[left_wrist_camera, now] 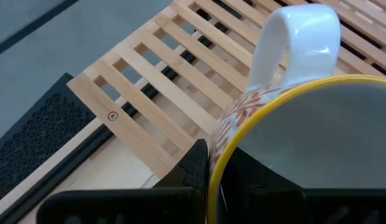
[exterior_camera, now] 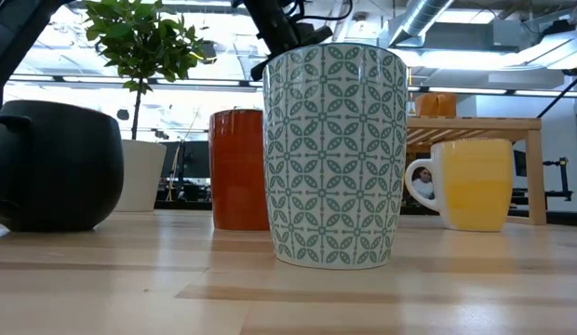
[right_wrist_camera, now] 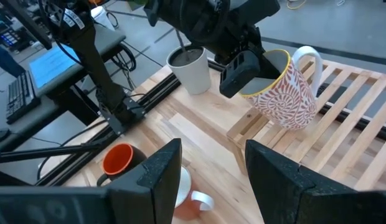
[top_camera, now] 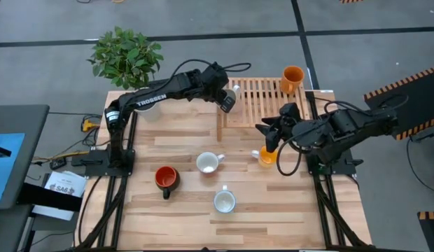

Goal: Place coffee mugs
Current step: Put the orange patterned mug on the shelf

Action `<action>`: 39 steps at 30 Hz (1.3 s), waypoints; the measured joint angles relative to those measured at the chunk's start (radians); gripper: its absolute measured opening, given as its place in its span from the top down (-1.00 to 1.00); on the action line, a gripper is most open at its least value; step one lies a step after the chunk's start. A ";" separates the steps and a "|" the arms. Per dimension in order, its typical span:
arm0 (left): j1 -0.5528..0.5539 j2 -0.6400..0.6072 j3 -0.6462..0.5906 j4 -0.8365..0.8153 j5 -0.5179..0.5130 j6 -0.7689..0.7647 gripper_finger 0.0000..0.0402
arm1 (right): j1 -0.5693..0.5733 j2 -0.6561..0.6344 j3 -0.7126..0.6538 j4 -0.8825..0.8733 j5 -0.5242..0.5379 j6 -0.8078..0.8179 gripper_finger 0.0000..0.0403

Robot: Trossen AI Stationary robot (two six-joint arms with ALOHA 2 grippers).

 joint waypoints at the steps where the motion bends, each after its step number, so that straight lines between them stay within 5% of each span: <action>1: 0.000 0.000 0.000 0.003 0.000 0.002 0.92 | 0.000 0.000 0.000 0.002 0.000 0.000 -0.02; 20: -0.001 0.000 -0.002 0.099 0.027 -0.024 0.29 | 0.000 0.000 0.000 0.003 0.000 0.001 -0.02; 39: 0.024 -0.002 0.104 0.085 0.029 -0.032 0.21 | -0.005 0.000 0.000 0.016 -0.002 0.016 -0.02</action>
